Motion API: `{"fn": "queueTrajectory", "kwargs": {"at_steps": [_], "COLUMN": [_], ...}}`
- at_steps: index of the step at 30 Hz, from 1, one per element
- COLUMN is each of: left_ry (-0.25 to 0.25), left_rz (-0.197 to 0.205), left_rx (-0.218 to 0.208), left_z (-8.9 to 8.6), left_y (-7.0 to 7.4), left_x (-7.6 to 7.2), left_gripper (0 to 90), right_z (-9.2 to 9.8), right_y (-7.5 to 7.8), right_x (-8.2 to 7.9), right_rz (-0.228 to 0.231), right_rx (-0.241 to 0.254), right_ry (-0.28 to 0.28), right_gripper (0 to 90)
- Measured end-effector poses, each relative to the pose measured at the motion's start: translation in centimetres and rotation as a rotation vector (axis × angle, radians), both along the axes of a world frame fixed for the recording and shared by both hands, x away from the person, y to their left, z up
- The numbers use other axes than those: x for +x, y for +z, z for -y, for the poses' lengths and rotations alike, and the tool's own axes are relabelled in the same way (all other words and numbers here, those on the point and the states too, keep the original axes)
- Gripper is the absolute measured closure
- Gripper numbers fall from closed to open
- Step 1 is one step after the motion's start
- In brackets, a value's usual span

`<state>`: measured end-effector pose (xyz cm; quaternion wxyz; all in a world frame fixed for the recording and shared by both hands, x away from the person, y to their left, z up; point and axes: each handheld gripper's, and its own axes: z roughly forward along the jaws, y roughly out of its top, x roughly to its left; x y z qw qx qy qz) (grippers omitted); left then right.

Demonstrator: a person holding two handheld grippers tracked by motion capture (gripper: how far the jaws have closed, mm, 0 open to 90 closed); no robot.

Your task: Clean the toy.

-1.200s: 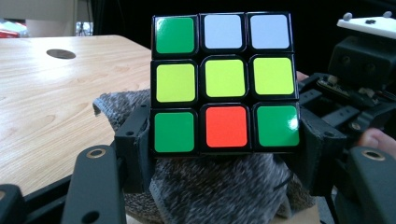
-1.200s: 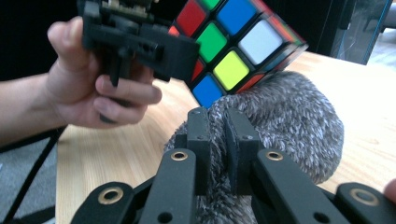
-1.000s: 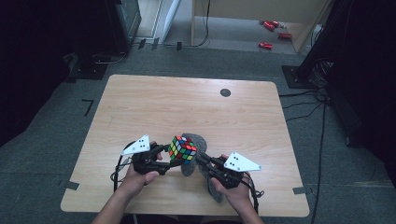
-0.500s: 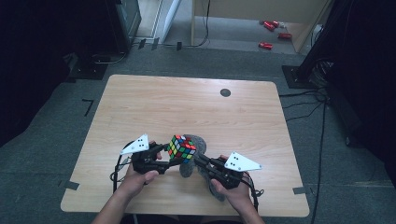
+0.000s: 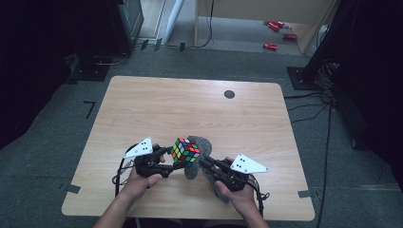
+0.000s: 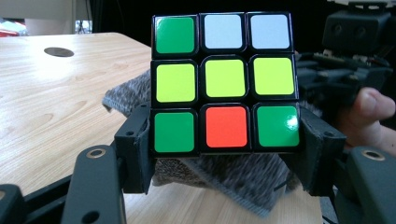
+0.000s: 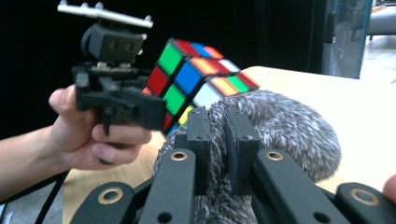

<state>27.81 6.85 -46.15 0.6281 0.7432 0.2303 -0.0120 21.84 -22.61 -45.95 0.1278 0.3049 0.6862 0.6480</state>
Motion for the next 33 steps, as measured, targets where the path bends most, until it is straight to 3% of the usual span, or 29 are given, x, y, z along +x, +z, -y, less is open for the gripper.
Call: {"fn": "queueTrajectory", "kwargs": {"at_steps": [6, 8, 14, 22, 24, 28, 33], "left_ry": [0.022, 0.022, 0.012, 0.023, 0.023, 0.019, 0.028], "left_rz": [0.004, 0.001, 0.010, 0.012, 0.014, 0.031, 0.032], "left_rx": [-0.006, -0.010, 0.018, 0.016, 0.024, 0.065, 0.074], "left_z": [-0.6, -0.7, -0.3, -0.6, -0.5, 0.0, 0.0], "left_y": [0.1, 0.1, 0.0, 0.0, -0.1, -0.3, -0.3], "left_x": [0.2, 0.2, 0.1, 0.2, 0.2, 0.0, 0.0], "left_gripper": [34.9, 34.9, 34.9, 34.9, 34.8, 34.8, 34.8], "right_z": [-1.9, -2.2, -0.4, -2.2, -1.9, -0.3, -1.3], "right_y": [-0.8, -0.7, 0.4, -0.6, -0.4, 0.3, -0.3], "right_x": [-0.5, -0.7, -0.3, -0.7, -0.6, -0.2, -0.4], "right_rz": [-0.015, 0.000, 0.006, -0.045, -0.033, -0.032, -0.044], "right_rx": [-0.055, -0.075, 0.005, -0.031, -0.028, 0.038, 0.009], "right_ry": [0.062, 0.063, 0.004, 0.096, 0.083, 0.028, 0.068], "right_gripper": [82.2, 82.2, 82.0, 81.6, 81.6, 81.7, 81.7]}}
